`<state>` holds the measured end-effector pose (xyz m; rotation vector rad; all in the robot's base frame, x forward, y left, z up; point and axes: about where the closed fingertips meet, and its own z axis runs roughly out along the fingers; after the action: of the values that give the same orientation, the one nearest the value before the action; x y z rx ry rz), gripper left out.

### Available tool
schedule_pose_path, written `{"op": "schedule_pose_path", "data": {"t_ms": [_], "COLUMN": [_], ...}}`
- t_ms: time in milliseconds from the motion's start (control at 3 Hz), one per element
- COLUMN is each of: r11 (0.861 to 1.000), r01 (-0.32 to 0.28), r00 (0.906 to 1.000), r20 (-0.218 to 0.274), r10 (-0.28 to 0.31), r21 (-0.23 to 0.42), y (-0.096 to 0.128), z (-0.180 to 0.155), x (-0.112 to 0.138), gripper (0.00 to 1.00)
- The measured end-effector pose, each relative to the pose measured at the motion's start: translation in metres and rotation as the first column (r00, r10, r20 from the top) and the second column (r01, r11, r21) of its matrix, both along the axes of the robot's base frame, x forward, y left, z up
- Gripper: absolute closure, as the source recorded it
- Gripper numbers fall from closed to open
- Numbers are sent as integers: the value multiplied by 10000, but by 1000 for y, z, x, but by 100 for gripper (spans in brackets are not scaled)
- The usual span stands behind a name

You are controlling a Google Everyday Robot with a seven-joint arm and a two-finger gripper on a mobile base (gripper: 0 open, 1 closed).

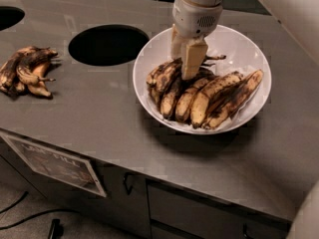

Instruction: Pick banana from white bowl

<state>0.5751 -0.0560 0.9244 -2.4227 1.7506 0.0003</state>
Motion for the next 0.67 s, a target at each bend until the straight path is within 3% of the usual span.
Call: {"op": "schedule_pose_path", "data": {"t_ms": [667], "r11": [10000], "r01": [-20], "r00": [10000], "r20": [-79], "r10": [20], "r21": [-5], "y": [0], "z": [-3], "x": [0], "gripper": [44]}}
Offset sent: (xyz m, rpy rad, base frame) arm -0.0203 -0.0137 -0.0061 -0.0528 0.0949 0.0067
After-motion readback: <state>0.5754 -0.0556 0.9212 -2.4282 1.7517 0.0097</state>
